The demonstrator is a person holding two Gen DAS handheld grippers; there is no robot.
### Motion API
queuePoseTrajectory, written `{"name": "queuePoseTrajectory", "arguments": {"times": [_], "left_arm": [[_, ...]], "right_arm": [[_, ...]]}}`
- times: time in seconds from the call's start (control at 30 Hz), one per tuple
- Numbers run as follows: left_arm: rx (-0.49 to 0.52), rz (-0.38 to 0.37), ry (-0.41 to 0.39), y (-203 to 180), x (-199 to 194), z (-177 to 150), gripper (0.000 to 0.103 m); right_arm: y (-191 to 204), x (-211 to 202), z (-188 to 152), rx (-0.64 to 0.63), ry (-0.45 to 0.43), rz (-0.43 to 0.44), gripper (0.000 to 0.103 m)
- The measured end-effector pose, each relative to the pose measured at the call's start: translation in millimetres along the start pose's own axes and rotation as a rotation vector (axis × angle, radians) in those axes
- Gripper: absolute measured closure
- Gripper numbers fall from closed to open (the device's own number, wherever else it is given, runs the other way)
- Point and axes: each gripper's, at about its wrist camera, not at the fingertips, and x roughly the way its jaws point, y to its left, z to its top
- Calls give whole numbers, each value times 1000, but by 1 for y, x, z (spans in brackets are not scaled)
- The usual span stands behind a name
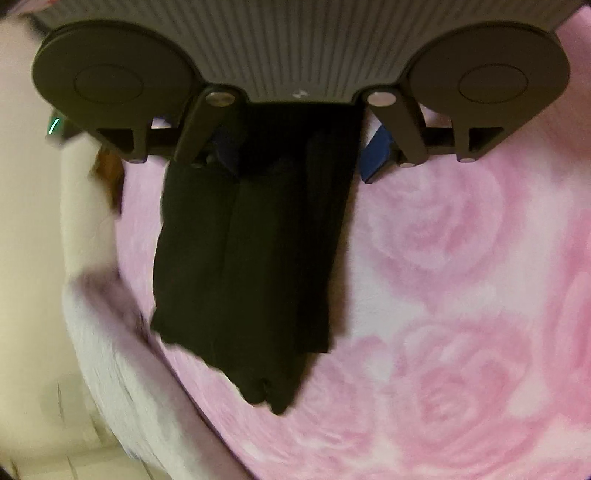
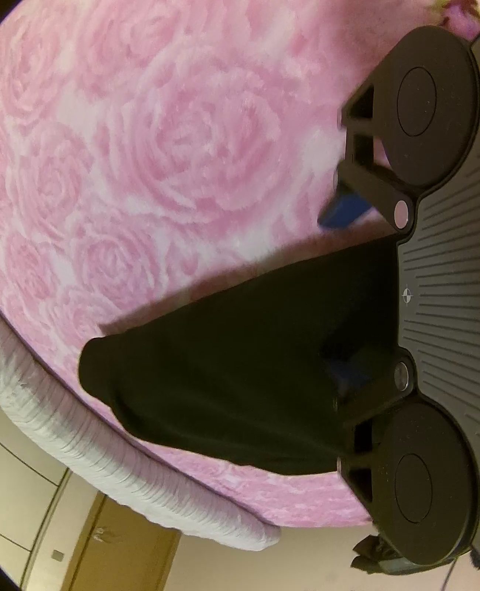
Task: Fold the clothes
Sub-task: 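Grasp the folded jacket with both grippers from its sides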
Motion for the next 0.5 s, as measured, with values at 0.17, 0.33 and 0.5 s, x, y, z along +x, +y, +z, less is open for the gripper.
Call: {"name": "queuePoseTrajectory", "arguments": {"times": [0.17,0.33,0.5], "left_arm": [[63,32,32,0,8,5,32],[-94,-126,8,17,24,12,27],[-89,-190,24,14,44,23,28]], "right_arm": [[1,12,9,-19,27,8,12],[-5,20,20,6,61,52,13],[-8,34,33,30,84,102,13]]}}
